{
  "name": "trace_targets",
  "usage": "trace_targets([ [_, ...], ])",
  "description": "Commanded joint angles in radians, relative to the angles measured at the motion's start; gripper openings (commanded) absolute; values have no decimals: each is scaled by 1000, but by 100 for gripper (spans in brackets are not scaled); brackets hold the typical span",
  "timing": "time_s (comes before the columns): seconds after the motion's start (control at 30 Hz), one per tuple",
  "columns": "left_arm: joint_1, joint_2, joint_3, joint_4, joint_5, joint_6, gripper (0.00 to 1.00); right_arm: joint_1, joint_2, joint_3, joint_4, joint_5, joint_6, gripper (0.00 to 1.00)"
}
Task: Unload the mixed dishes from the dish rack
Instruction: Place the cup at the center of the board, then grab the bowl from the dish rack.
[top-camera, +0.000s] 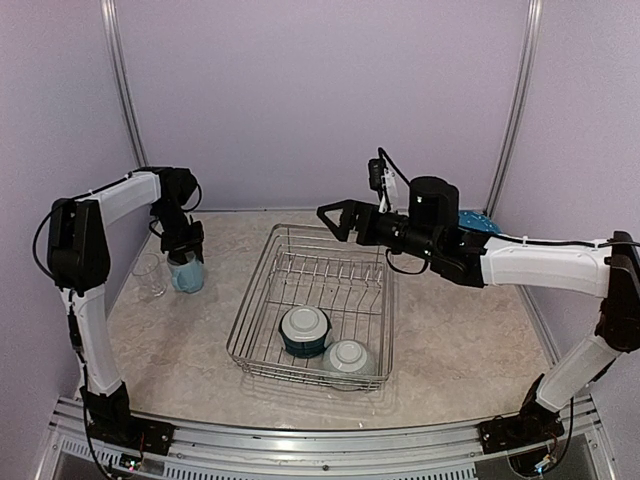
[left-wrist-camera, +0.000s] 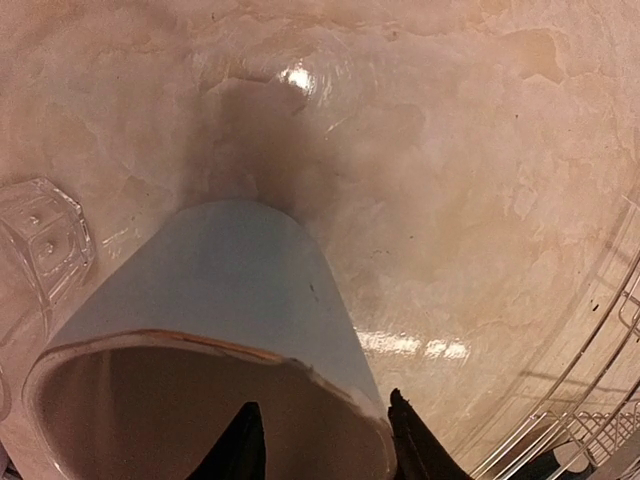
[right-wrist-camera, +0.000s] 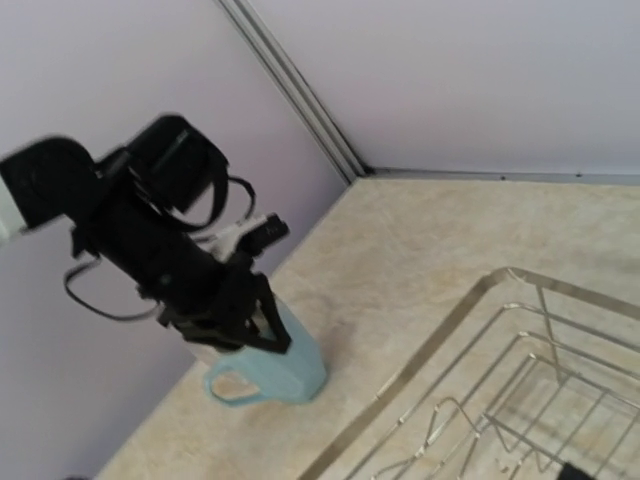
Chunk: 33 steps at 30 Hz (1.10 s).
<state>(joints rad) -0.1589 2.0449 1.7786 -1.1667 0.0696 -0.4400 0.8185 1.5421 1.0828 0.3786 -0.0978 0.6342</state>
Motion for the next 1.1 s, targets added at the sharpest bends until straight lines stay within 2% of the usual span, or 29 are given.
trace_targets([
  [0.0,-9,-35,16,-6,-3,9,42,37,30,61,-171,58,-94,100],
  [0.17,-28,-106,-17,35,5,21,57,86,100,153,-323,80,-173,100],
  [0.37,-54,-205,-57,84,-23,28,63,143,191,274,-576,152,-290,100],
  [0.6,-87,-397,-171,252,11,38,70,213,307,405,-867,276,-359,100],
  [0.87,-112,-609,-313,440,15,44,80,217,317,472,-1048,139,-297,100],
  [1.07,-121,-699,-360,499,3,46,83,217,295,471,-1207,106,-289,100],
])
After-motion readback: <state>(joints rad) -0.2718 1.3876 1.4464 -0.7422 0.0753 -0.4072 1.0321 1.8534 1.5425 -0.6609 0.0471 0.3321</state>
